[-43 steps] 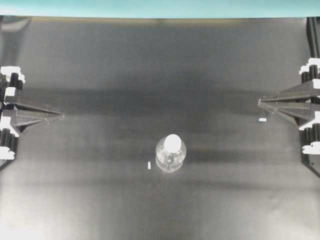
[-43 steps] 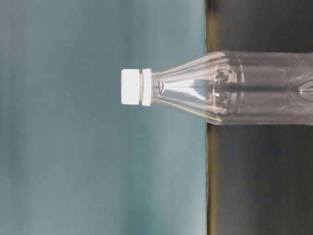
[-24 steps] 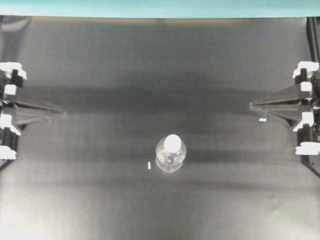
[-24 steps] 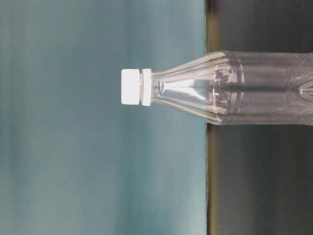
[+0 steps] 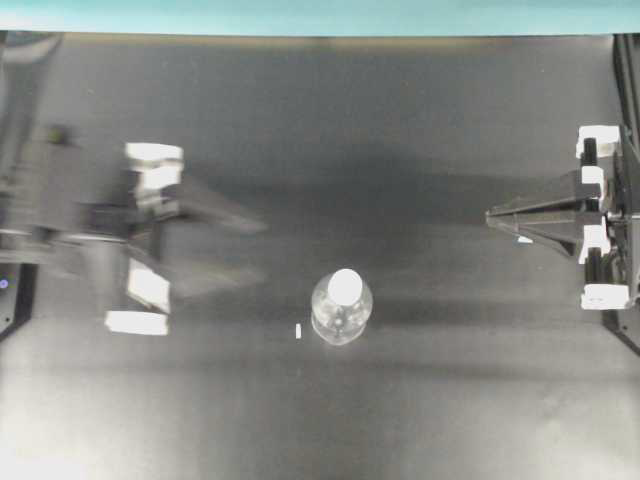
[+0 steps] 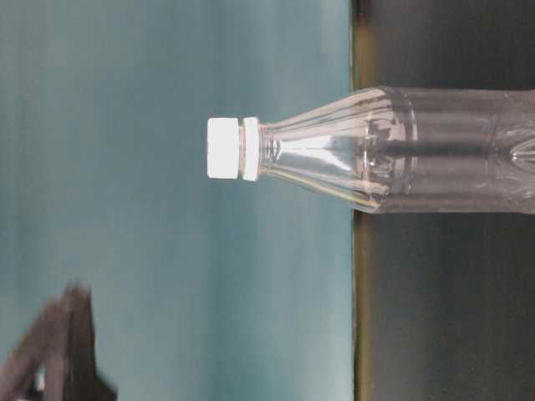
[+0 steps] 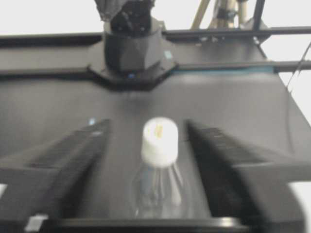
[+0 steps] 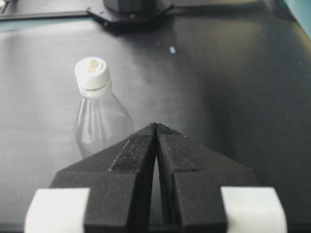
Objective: Open the bottle cap by holding the bottle with the left arm and twisting the cap with the right arm.
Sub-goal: 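Move the left gripper to the clear bottle and close around its body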
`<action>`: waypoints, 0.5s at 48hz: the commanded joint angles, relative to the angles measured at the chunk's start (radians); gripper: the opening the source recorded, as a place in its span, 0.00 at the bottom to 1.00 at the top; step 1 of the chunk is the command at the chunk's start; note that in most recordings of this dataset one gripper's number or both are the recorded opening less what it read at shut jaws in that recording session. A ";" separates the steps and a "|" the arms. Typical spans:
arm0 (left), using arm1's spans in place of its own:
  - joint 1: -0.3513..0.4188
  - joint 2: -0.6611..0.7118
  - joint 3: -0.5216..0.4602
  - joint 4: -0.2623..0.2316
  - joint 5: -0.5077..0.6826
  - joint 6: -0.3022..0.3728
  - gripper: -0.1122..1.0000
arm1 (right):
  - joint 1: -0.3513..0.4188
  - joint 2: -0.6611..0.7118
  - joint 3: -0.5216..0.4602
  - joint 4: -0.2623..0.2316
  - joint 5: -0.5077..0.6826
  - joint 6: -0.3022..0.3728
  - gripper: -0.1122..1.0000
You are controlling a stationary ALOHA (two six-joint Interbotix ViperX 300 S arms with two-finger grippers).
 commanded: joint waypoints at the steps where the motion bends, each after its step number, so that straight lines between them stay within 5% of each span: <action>1: -0.003 0.081 -0.084 0.003 -0.023 -0.006 0.87 | -0.012 -0.006 -0.025 0.003 -0.003 0.015 0.09; 5: -0.002 0.150 -0.123 0.005 -0.029 -0.008 0.98 | -0.011 -0.014 -0.025 0.003 0.006 0.031 0.09; 24: -0.008 0.387 -0.144 0.003 -0.175 -0.086 0.98 | -0.012 -0.035 -0.026 0.003 0.069 0.084 0.09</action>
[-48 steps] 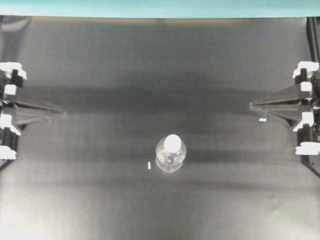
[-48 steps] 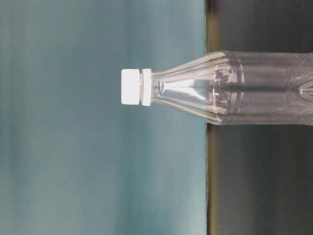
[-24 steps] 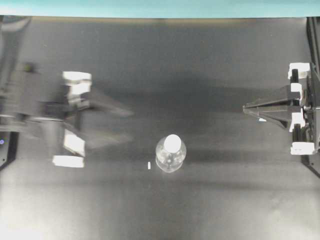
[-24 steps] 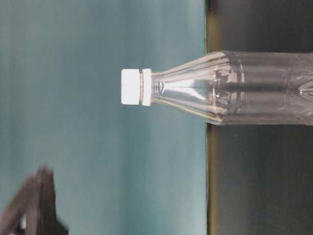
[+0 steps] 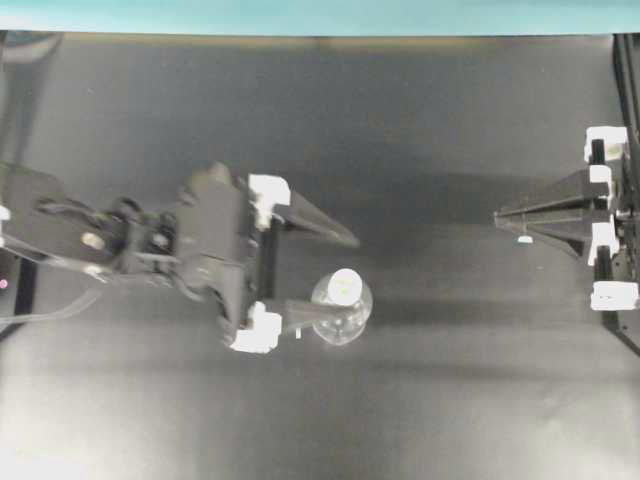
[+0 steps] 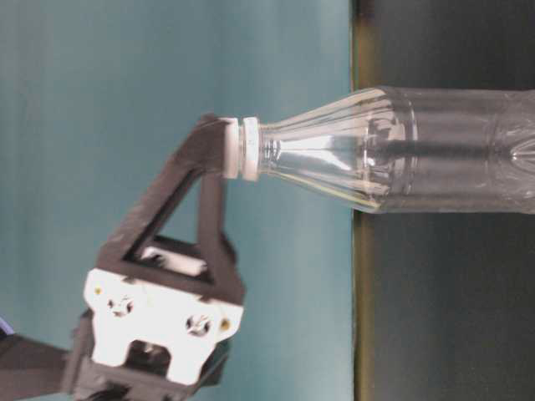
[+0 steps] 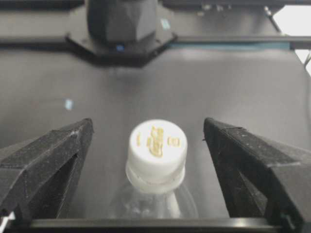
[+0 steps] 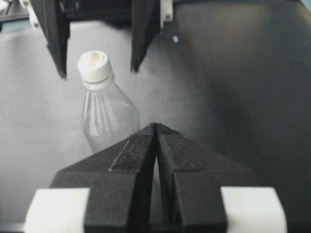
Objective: Open the bottle cap by holding the bottle with the left arm and twisting the cap with the right arm.
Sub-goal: 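Move the left gripper to the clear bottle and close around its body, then swing the right gripper over and close it on the white cap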
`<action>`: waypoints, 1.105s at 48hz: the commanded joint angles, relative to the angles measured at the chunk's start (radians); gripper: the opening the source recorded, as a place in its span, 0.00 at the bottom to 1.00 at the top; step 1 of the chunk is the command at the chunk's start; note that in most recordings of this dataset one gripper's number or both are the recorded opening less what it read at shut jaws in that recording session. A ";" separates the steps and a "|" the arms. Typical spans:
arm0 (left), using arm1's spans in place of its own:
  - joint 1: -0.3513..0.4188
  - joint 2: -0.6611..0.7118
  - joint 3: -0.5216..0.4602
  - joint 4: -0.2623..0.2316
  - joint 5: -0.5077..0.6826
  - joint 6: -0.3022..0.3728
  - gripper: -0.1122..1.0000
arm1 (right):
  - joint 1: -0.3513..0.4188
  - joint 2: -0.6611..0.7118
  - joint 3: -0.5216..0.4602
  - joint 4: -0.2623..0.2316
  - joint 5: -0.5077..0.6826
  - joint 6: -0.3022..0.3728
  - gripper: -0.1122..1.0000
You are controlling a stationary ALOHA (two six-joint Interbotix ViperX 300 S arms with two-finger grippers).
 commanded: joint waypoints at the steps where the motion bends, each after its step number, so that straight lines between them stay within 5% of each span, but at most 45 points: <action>1: -0.002 0.031 -0.003 0.003 -0.040 -0.017 0.98 | -0.012 0.000 -0.026 0.002 -0.002 0.012 0.09; 26: -0.011 0.305 0.002 0.003 -0.057 -0.048 0.99 | -0.014 0.002 -0.025 0.002 0.014 0.071 0.09; 53: -0.011 0.308 0.031 0.003 -0.038 -0.043 0.93 | -0.009 0.006 -0.032 0.002 0.018 0.100 0.09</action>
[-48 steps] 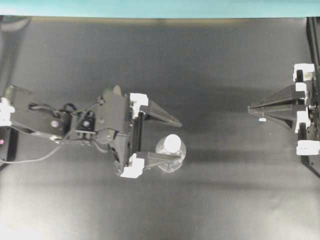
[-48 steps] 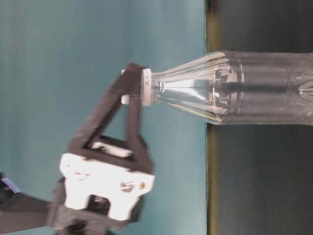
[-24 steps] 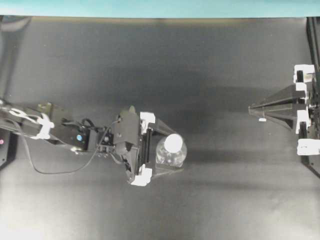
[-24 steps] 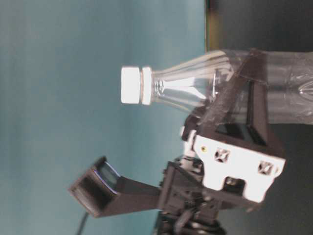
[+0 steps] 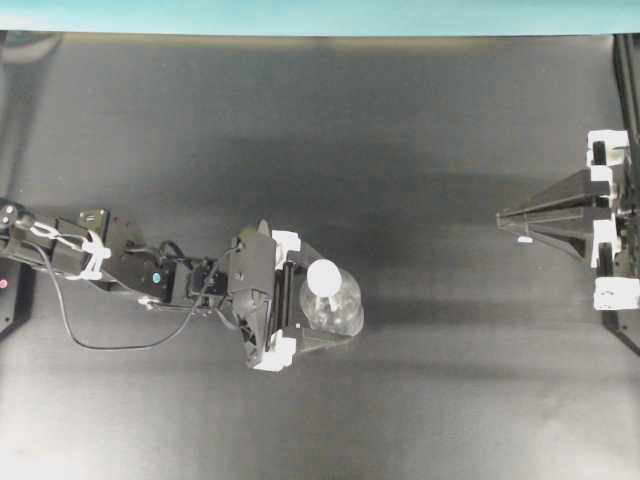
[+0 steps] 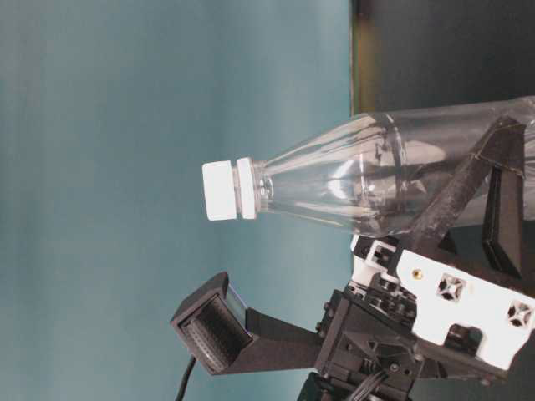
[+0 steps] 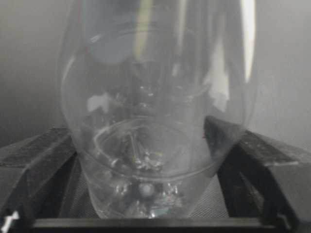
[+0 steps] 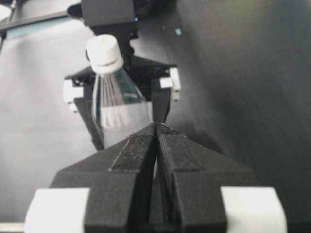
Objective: Open the bottle cap by holding the bottle with the left arm and twisting the cap with the right arm.
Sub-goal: 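Swing the right gripper over and close it on the white cap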
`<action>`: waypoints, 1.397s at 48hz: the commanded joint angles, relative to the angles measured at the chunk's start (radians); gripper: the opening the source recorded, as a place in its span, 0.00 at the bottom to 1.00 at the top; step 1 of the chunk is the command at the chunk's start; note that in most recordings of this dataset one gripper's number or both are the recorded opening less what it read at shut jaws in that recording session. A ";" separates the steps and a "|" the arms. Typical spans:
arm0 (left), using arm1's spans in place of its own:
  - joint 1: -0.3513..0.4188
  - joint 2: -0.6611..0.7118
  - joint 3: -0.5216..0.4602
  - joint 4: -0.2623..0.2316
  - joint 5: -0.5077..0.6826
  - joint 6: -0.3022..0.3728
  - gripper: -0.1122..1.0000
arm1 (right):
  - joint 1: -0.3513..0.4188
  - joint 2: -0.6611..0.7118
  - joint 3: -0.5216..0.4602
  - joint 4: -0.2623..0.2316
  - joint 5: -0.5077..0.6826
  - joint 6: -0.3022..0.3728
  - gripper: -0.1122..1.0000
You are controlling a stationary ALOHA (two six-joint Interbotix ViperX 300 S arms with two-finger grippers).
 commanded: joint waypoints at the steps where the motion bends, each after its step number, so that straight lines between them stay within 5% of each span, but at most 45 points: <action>1: -0.003 -0.018 -0.008 0.003 -0.002 0.009 0.91 | -0.008 0.006 -0.028 0.002 -0.002 0.015 0.09; 5: 0.002 -0.044 -0.006 0.003 0.005 0.021 0.81 | -0.005 0.008 -0.032 0.002 0.008 0.018 0.09; 18: 0.025 -0.143 0.023 0.005 0.091 0.107 0.81 | 0.031 0.147 -0.173 0.034 0.239 0.097 0.09; 38: 0.043 -0.106 0.054 0.005 0.051 0.103 0.81 | 0.041 0.557 -0.669 0.115 0.739 0.284 0.12; 43: 0.041 -0.089 0.071 0.005 -0.006 0.098 0.81 | 0.040 0.660 -0.808 0.149 0.816 0.302 0.25; 49: 0.043 -0.084 0.089 0.003 -0.035 0.084 0.81 | 0.040 0.773 -0.937 0.179 0.877 0.351 0.55; 56: 0.041 -0.086 0.097 0.003 -0.032 0.080 0.81 | 0.025 0.896 -1.104 0.195 1.014 0.523 0.85; 67: 0.040 -0.087 0.098 0.005 -0.032 0.080 0.81 | 0.021 1.035 -1.278 0.178 1.140 0.588 0.82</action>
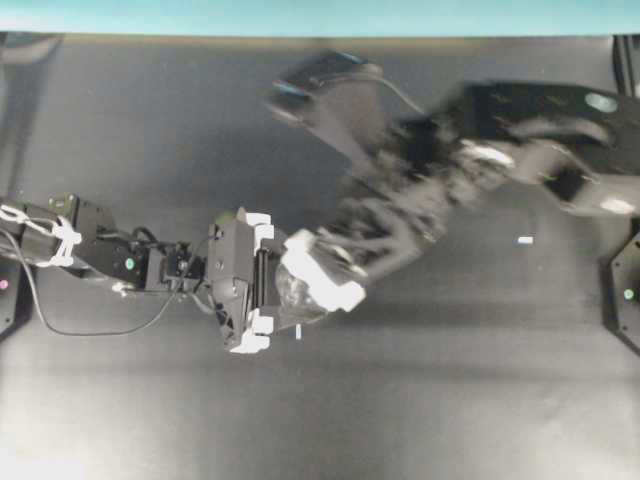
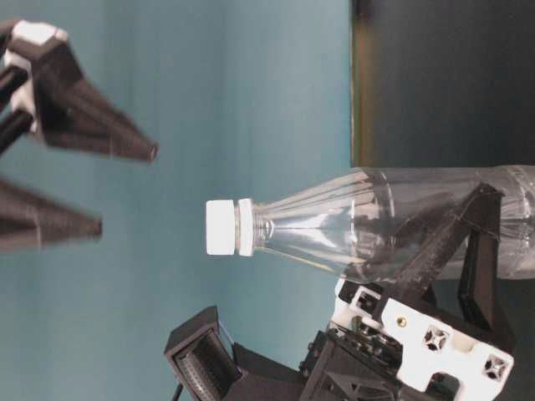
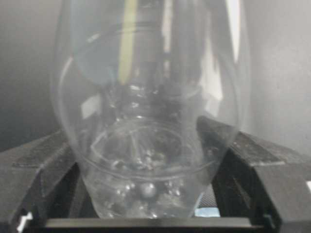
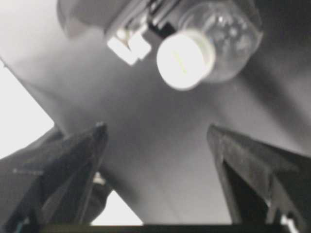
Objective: Open the bottle cap by holding the bottle with the left arm and twisting the cap with the right arm.
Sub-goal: 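Swing the right gripper over and close it on the white cap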
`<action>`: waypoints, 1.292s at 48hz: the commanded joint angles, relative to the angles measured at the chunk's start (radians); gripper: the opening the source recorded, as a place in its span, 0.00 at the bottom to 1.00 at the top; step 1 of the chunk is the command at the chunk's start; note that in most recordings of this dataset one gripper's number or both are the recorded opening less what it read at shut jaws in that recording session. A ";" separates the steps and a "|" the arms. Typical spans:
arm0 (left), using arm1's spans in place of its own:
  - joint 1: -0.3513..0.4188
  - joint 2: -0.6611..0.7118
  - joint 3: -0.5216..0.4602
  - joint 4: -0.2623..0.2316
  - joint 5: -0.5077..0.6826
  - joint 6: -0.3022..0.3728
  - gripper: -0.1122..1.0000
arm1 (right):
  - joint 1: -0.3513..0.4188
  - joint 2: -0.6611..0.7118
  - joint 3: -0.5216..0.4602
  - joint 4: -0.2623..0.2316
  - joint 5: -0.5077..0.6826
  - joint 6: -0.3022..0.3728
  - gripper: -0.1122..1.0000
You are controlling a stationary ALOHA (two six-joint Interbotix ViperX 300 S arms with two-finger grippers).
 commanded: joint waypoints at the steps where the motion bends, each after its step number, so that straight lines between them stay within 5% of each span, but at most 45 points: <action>1: -0.003 -0.005 -0.003 0.003 -0.005 -0.002 0.81 | 0.006 0.041 -0.054 -0.006 0.021 0.018 0.82; 28: -0.003 -0.002 -0.002 0.003 0.005 -0.002 0.81 | 0.003 0.144 -0.087 -0.072 0.072 0.018 0.79; 40: 0.000 0.000 -0.002 0.003 0.005 -0.002 0.81 | 0.005 0.156 -0.087 -0.072 0.094 0.003 0.44; 43: 0.000 0.000 -0.002 0.003 0.006 -0.002 0.81 | 0.005 0.156 -0.089 -0.072 0.095 -0.011 0.44; 52: 0.000 -0.002 -0.002 0.003 0.006 -0.002 0.81 | 0.006 0.164 -0.101 -0.072 0.107 -0.147 0.44; 62: 0.002 0.000 -0.002 0.003 0.005 -0.002 0.81 | 0.005 0.179 -0.135 -0.072 0.150 -0.439 0.44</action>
